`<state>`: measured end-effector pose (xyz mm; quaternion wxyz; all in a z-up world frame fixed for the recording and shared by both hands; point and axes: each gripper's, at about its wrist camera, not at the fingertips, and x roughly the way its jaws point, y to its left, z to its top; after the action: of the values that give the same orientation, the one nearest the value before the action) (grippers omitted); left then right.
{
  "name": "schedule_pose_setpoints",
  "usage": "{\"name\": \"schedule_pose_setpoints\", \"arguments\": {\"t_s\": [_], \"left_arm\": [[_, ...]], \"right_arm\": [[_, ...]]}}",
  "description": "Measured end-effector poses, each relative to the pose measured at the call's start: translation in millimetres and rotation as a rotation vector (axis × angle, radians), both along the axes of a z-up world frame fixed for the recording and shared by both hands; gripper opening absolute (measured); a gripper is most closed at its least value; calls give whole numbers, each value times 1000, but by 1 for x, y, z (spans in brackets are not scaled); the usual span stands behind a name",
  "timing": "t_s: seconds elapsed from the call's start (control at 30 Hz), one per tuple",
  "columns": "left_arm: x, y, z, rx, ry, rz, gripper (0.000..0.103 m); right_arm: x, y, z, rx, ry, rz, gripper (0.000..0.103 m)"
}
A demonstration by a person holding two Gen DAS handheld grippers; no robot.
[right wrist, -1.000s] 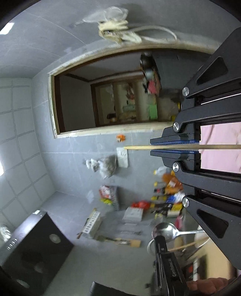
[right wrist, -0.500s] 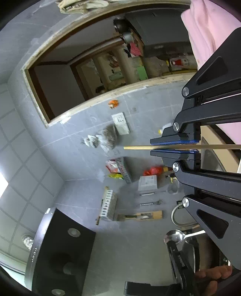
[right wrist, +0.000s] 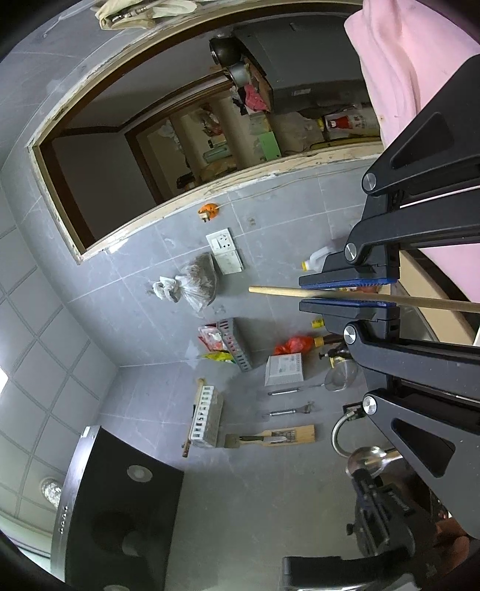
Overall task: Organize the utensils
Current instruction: 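Carry the spoon in the left tool while the right tool carries the chopstick to the caddy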
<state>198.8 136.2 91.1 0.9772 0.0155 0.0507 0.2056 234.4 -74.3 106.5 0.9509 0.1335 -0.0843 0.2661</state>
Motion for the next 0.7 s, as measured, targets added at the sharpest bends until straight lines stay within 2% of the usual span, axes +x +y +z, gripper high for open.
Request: {"name": "schedule_pose_setpoints", "arguments": {"t_s": [0.1, 0.17, 0.53, 0.7], "left_arm": [[1, 8, 0, -51, 6, -47, 1], [3, 10, 1, -58, 9, -53, 1], [4, 0, -4, 38, 4, -19, 1], [7, -3, -10, 38, 25, -28, 1]], "right_arm": [[3, 0, 3, -2, -11, -8, 3], [5, 1, 3, -3, -14, -13, 3], [13, 6, 5, -6, -39, -43, 3], [16, 2, 5, -2, -25, -43, 3]]}}
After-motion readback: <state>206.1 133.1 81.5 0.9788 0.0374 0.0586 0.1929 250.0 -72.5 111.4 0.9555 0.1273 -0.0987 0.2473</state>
